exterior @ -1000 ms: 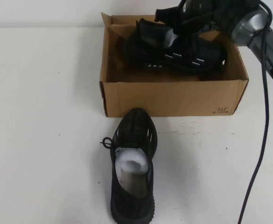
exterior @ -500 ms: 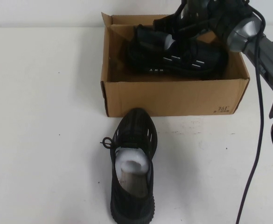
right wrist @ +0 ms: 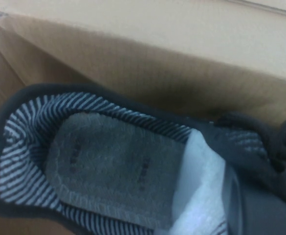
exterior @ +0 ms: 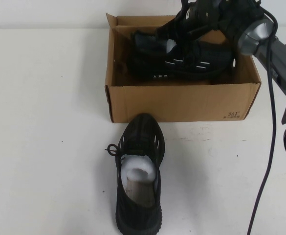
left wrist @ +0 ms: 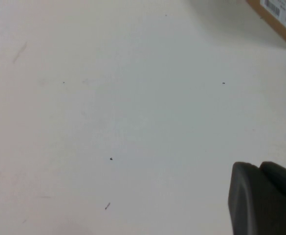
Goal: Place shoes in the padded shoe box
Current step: Place the shoe in the shoe box
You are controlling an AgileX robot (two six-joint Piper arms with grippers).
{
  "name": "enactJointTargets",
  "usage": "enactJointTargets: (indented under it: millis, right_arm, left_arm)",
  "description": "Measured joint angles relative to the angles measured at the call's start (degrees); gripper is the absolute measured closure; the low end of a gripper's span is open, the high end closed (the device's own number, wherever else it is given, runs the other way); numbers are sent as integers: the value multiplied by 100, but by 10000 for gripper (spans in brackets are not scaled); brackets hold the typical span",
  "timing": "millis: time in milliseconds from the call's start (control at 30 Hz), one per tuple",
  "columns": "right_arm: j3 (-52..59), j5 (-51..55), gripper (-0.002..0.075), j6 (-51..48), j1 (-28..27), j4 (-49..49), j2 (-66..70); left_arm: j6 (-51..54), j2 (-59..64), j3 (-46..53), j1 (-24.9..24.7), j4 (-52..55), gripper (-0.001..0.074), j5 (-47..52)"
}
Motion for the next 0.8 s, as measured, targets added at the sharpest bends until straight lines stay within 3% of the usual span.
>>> enactJointTargets:
  millis: [800]
  right_arm:
    - [0, -62, 708, -72, -86, -128, 299]
  left_arm:
    - [0, 0, 0, 0, 0, 735, 0]
